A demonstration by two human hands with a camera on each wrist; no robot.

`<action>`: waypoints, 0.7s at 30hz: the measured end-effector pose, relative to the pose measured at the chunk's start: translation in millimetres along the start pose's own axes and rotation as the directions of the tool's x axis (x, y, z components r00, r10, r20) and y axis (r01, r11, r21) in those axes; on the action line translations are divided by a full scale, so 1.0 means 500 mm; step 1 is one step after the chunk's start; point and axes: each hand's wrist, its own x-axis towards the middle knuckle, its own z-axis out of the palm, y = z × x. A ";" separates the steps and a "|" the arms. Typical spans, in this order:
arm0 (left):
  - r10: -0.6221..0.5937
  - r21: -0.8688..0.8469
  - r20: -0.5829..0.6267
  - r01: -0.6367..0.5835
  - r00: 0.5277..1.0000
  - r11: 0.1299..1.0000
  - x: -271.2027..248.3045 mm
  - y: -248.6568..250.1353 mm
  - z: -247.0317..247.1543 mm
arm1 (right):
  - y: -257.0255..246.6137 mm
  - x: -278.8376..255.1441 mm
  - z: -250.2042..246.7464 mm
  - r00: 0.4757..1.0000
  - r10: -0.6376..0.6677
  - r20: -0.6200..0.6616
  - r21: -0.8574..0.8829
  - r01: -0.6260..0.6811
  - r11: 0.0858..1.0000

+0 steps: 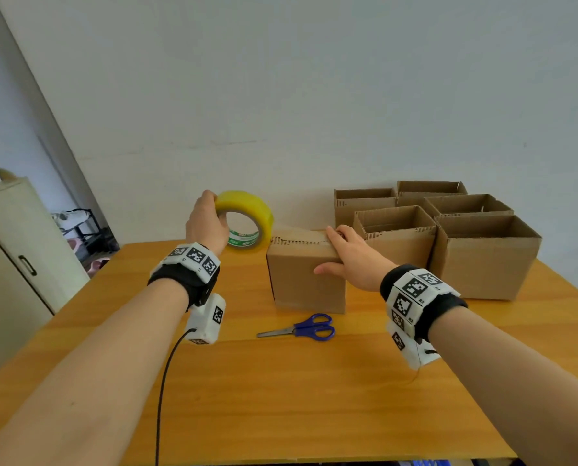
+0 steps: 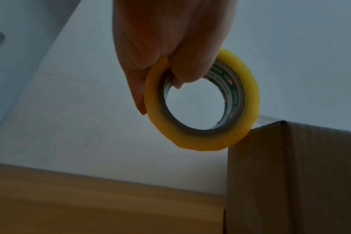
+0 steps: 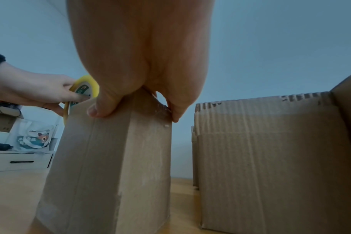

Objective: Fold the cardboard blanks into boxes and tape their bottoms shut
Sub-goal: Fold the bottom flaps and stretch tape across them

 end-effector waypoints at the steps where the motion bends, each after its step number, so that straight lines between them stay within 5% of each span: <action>1: -0.004 0.006 0.003 0.004 1.000 1.000 -0.002 -0.006 0.002 | 0.000 0.001 0.000 1.000 0.002 0.002 -0.003 -0.002 1.000; 16: -0.024 -0.032 0.059 0.026 0.998 0.999 -0.008 -0.029 0.009 | 0.006 0.005 -0.003 1.000 0.001 -0.002 -0.029 -0.001 1.000; 21: 0.017 -0.028 0.082 -0.014 0.996 1.000 -0.006 -0.029 0.000 | -0.012 0.005 -0.006 0.998 -0.024 -0.057 -0.186 0.013 0.983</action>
